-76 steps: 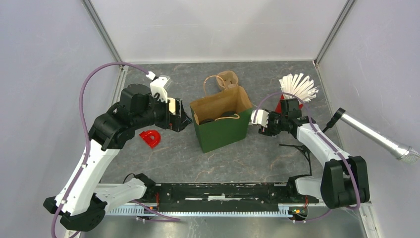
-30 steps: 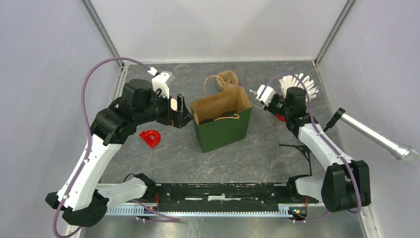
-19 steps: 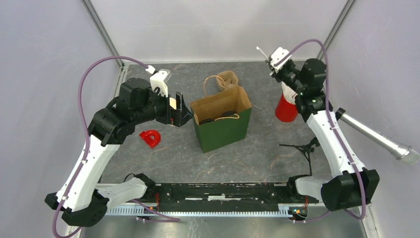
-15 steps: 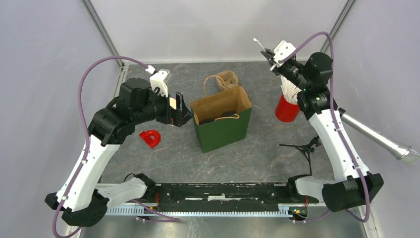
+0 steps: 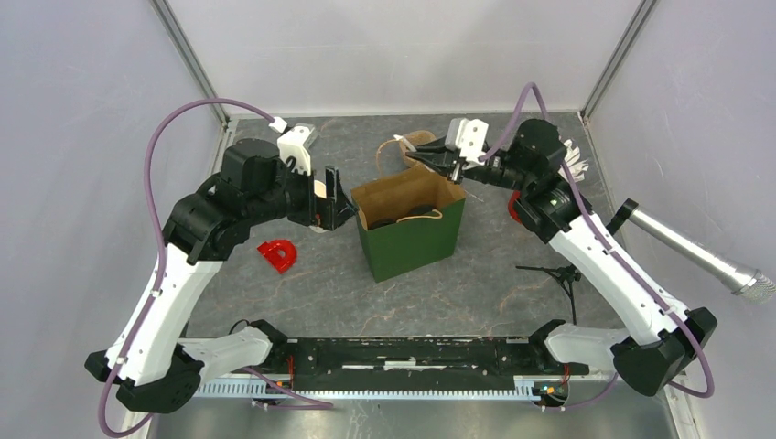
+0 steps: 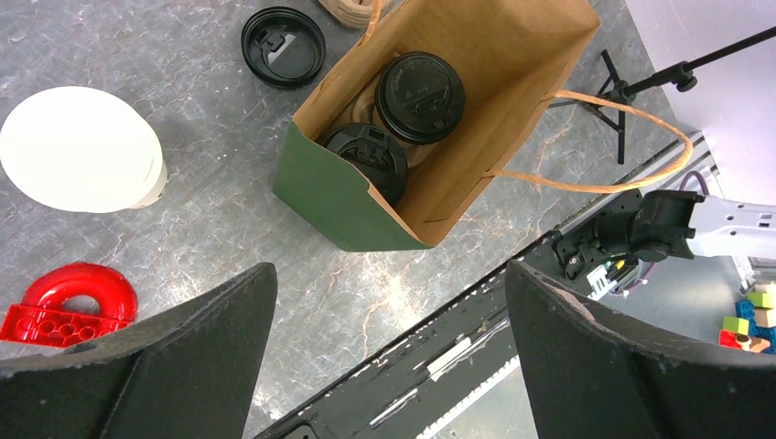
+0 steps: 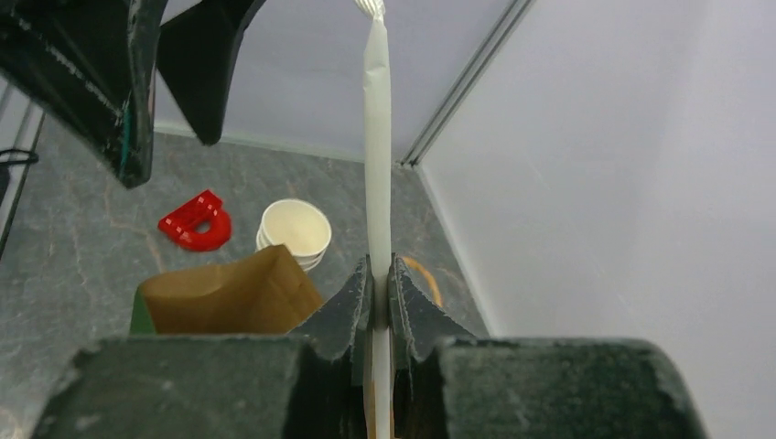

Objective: Pack the takeout coffee

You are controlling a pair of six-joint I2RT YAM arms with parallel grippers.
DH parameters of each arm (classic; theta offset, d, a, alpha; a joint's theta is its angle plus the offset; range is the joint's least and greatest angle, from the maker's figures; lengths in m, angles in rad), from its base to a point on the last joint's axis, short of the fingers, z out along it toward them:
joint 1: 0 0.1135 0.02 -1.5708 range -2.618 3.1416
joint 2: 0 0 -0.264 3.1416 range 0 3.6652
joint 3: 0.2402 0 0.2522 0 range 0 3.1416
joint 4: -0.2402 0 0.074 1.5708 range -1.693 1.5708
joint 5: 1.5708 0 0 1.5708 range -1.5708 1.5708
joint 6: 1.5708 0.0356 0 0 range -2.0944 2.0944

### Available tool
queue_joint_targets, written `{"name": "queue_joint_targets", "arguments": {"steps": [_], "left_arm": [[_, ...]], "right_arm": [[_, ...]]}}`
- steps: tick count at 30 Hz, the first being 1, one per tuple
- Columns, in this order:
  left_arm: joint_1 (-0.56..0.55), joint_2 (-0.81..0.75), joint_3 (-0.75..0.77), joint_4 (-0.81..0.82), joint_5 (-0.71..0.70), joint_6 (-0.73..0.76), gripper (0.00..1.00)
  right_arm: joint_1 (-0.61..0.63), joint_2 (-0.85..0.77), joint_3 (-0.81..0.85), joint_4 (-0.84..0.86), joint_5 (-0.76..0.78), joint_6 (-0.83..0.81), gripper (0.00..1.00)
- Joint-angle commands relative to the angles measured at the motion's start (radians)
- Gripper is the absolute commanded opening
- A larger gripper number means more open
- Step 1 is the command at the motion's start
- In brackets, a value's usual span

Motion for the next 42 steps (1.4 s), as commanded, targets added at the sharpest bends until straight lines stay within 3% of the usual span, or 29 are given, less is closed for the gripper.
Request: {"name": "queue_joint_targets", "arguments": {"steps": [1, 6, 12, 19, 26, 30, 32, 35, 39, 42], "left_arm": [[0.005, 0.003, 0.047, -0.004, -0.017, -0.003, 1.0], [0.004, 0.003, 0.048, -0.019, -0.023, 0.002, 1.0], [0.005, -0.008, 0.047, -0.025, -0.039, 0.004, 1.0], [0.005, -0.034, 0.033, -0.037, -0.088, 0.006, 1.0], [0.005, -0.026, 0.05, -0.056, -0.112, 0.017, 1.0], [0.004, -0.01, 0.062, -0.057, -0.108, 0.027, 1.0], [0.005, -0.002, 0.07, -0.06, -0.107, 0.032, 1.0], [0.005, 0.01, 0.077, -0.06, -0.108, 0.035, 1.0], [0.004, 0.027, 0.09, -0.057, -0.099, 0.04, 1.0], [0.005, 0.028, 0.089, -0.053, -0.093, 0.043, 1.0]], "right_arm": [[0.042, 0.017, 0.012, -0.165, 0.028, -0.11, 0.11], [0.106, 0.095, 0.095, -0.443, 0.132, -0.32, 0.12], [0.149, 0.135, 0.133, -0.547, 0.292, -0.388, 0.12], [0.18, 0.193, 0.234, -0.7, 0.378, -0.449, 0.26], [0.181, 0.151, 0.335, -0.688, 0.381, -0.335, 0.39], [0.181, 0.1, 0.325, -0.612, 0.438, -0.229, 0.4], [0.181, 0.042, 0.266, -0.494, 0.552, -0.121, 0.42], [0.178, -0.036, 0.151, -0.361, 0.849, 0.083, 0.43], [0.174, -0.067, 0.088, -0.396, 1.127, 0.193, 0.43], [0.119, -0.051, 0.104, -0.489, 1.25, 0.281, 0.47]]}}
